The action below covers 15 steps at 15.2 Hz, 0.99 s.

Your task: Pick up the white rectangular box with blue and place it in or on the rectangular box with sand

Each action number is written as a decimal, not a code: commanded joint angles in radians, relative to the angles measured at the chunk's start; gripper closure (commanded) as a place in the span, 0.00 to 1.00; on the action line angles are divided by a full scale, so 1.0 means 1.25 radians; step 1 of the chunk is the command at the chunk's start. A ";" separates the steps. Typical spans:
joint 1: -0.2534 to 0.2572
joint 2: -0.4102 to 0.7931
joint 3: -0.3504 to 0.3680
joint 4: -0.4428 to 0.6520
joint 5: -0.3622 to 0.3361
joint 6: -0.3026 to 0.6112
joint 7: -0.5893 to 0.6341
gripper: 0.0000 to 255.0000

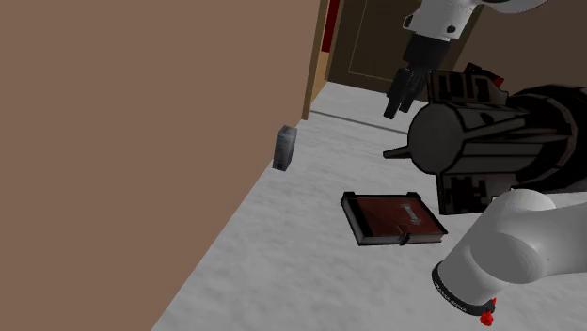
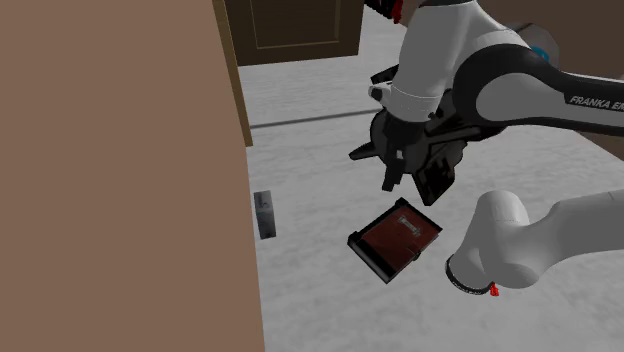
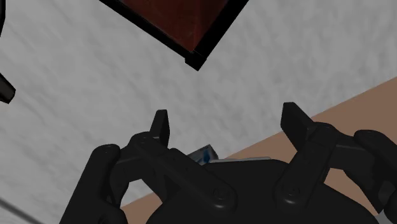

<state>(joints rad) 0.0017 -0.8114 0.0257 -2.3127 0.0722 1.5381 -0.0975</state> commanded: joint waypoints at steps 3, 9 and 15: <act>-0.007 0.040 0.024 -0.005 0.012 0.048 0.043 0.00; -0.030 0.184 0.090 0.008 0.033 0.186 0.170 0.00; -0.058 0.352 0.146 0.065 0.023 0.304 0.300 0.00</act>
<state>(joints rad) -0.0639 -0.4116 0.1979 -2.2484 0.1057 1.8928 0.2484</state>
